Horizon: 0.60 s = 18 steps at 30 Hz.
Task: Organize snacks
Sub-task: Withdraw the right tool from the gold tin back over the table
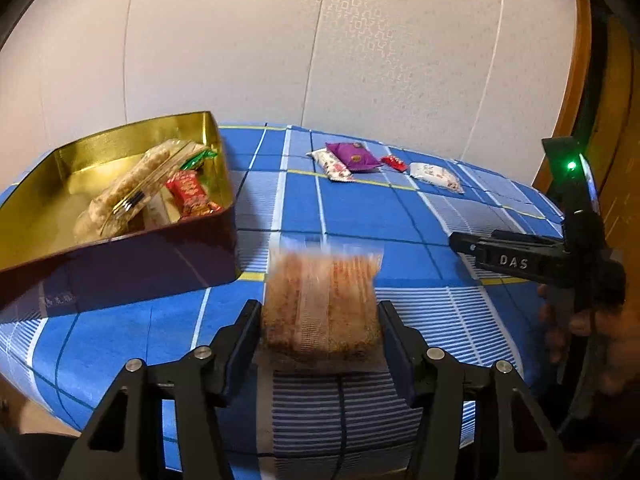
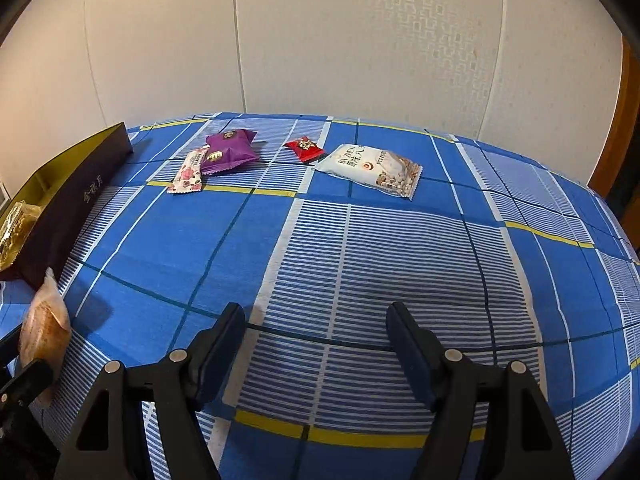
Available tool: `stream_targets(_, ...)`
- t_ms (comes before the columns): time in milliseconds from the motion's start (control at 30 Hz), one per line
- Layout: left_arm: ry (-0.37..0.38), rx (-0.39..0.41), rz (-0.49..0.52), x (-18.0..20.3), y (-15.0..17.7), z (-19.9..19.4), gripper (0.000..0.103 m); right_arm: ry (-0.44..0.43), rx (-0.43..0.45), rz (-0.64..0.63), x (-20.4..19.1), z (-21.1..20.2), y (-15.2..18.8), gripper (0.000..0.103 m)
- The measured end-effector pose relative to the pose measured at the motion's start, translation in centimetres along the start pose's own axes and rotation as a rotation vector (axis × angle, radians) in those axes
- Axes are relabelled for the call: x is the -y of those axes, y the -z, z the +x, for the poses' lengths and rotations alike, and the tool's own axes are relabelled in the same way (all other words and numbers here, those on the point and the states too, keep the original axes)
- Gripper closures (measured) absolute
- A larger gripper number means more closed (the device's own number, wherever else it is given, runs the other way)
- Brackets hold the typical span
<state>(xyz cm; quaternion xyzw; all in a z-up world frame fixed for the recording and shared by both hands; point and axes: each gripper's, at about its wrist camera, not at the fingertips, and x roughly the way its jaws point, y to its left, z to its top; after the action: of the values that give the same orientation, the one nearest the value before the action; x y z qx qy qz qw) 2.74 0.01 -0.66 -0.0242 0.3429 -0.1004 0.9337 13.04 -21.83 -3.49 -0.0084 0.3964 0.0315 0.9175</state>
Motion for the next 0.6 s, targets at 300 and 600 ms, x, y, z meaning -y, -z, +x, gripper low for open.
stream_targets(300, 0.026, -0.021, 0.021, 0.6, -0.4, 0.6, 0.046, 0.007, 0.002, 0.003, -0.1, 0.0, 0.0, 0.029)
stream_targets(600, 0.029, -0.071, -0.004, 0.1, -1.1, 1.5, 0.030, 0.011, 0.005, 0.011, 0.0, -0.1, 0.2, 0.029)
